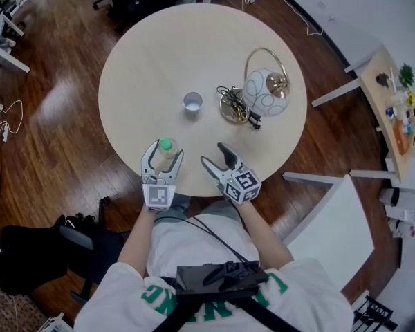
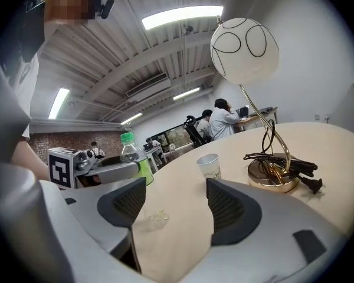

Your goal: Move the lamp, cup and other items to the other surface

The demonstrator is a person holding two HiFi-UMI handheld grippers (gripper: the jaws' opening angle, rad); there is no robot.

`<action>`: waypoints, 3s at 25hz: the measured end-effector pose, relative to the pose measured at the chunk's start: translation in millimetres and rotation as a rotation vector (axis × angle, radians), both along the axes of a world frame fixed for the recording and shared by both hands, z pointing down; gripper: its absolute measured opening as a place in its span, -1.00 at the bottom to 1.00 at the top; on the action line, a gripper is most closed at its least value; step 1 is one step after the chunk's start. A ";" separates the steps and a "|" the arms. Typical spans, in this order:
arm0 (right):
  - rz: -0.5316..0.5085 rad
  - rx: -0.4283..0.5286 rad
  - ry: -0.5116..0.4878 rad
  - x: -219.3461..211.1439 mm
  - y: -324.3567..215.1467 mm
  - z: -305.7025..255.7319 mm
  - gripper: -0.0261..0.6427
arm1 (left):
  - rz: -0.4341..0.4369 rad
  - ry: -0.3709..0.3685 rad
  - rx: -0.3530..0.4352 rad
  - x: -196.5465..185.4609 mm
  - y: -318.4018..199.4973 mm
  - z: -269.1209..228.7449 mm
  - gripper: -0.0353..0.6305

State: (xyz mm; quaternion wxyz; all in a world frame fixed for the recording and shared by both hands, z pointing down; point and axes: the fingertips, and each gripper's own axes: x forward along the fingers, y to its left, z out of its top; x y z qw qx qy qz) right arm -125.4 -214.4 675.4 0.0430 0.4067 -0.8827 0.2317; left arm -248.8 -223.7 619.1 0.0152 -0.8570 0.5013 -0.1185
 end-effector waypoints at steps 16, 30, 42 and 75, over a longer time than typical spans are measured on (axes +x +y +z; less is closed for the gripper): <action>-0.004 0.039 -0.015 18.8 12.6 -20.5 0.16 | -0.051 0.046 -0.112 -14.2 33.3 21.2 0.26; 0.139 0.181 -0.018 76.1 54.1 -78.7 0.16 | -0.018 0.169 -0.062 -1.9 90.7 -93.4 0.22; 0.483 0.388 0.032 190.1 98.4 -167.8 0.15 | 0.362 0.246 0.031 129.4 90.5 -165.1 0.19; 1.086 0.416 0.259 325.4 255.6 -220.6 0.13 | 0.946 0.292 -0.028 328.2 158.3 -182.9 0.19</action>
